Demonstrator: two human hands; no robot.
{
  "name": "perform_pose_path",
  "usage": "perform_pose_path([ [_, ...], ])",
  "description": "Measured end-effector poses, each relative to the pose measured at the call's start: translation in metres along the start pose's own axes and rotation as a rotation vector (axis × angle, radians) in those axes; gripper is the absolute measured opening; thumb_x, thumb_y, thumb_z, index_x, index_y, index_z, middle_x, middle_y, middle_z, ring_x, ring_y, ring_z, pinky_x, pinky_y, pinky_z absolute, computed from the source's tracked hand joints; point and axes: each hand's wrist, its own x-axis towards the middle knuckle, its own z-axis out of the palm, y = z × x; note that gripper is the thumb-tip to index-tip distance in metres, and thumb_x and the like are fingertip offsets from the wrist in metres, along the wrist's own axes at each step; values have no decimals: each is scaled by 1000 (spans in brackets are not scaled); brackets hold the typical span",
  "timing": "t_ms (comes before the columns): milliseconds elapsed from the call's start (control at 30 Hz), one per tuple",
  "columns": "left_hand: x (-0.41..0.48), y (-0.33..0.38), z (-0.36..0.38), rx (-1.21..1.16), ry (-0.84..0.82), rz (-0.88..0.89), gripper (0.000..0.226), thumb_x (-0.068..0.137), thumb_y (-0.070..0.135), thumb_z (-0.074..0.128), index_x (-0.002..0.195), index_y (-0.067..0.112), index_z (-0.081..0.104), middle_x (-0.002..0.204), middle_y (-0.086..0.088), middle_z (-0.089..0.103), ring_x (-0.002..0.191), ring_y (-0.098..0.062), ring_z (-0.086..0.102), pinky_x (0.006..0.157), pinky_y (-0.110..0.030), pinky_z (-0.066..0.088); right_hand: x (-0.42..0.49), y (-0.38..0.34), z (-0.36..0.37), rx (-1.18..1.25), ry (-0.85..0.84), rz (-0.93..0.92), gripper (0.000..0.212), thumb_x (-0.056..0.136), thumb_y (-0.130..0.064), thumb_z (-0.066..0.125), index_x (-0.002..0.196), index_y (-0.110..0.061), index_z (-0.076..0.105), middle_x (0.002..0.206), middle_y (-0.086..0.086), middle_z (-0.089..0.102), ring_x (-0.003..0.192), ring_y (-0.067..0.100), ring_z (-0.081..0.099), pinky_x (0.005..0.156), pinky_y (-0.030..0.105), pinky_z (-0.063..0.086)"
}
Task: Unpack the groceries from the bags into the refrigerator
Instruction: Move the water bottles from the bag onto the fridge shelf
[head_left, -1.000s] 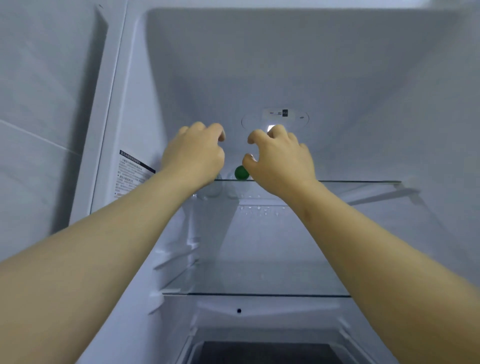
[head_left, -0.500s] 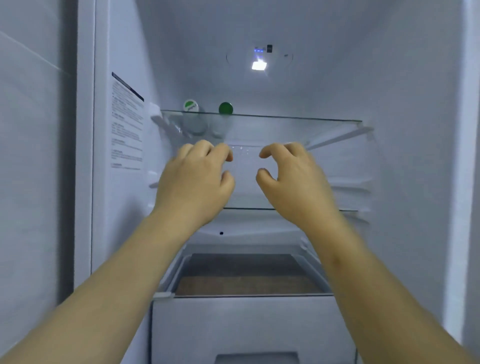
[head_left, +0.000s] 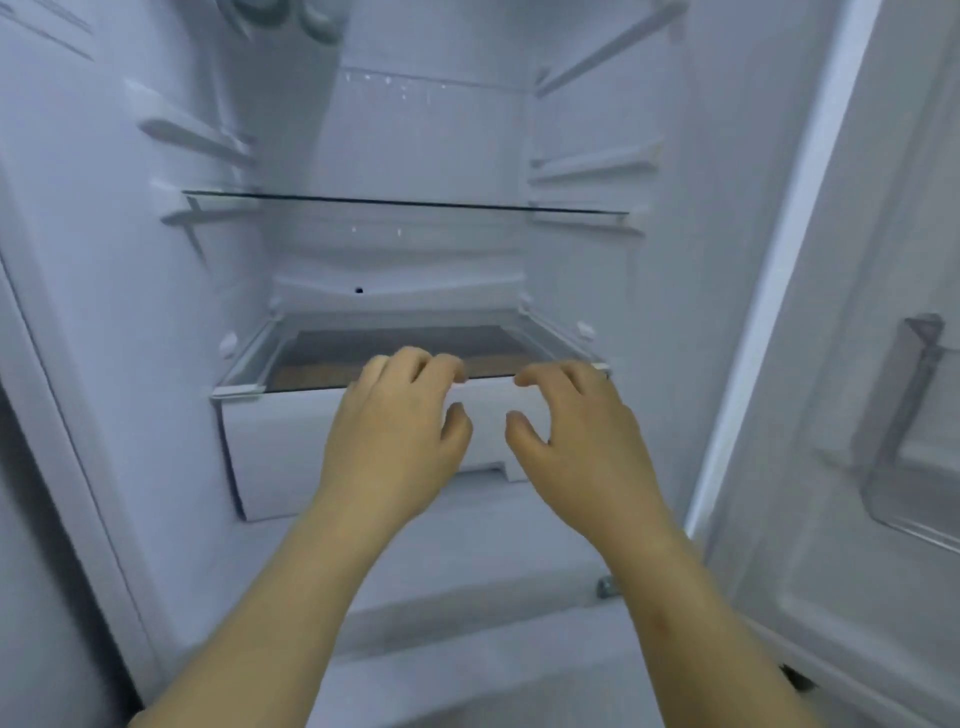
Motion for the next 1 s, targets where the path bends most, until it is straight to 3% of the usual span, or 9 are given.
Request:
perform_pose_path([
  [233,-53,25,43,-128,-208,27,26,85,14,59,111,12,63,110,-7,60,100,-28,54,77,-35,43,-74,38,14,8,-128,203,38,94,-32,44,132,-28,43,137,-9,36,123,11,35,104,28,31],
  [400,-88,57,67,-199,-360,141,21,80,14,58,99,12,66,97,-7,64,85,-30,60,66,-38,49,-135,61,8,-47,-149,361,38,94,-31,43,132,-30,42,137,-10,36,124,10,34,102,24,28],
  [500,-109,86,73,-283,-444,173,23,87,14,56,108,13,64,108,-4,60,97,-27,54,76,-36,45,-174,75,-3,-60,-141,480,39,95,-33,43,133,-30,41,139,-10,35,127,10,32,104,24,28],
  [567,-123,105,78,-313,-490,231,22,83,12,60,105,13,65,104,-6,62,94,-28,57,74,-36,46,-200,82,-14,-85,-122,548,39,94,-33,44,133,-29,42,139,-8,36,126,11,33,106,26,28],
  [633,-137,130,82,-339,-519,280,22,80,11,61,101,13,66,99,-6,64,89,-30,60,70,-37,48,-227,89,-29,-115,-103,615,39,94,-32,45,132,-29,43,137,-8,38,123,13,36,105,28,30],
  [733,-165,176,83,-403,-597,339,29,90,18,53,118,19,59,118,1,56,106,-21,50,86,-30,41,-273,99,-59,-157,-70,724,39,94,-31,44,133,-29,43,138,-8,38,125,13,35,104,27,29],
  [1000,-270,323,57,-618,-788,622,31,93,26,45,123,26,52,125,9,49,113,-11,44,90,-20,35,-434,102,-163,-295,19,1072,37,93,-32,43,129,-29,44,136,-9,40,125,12,36,102,27,32],
])
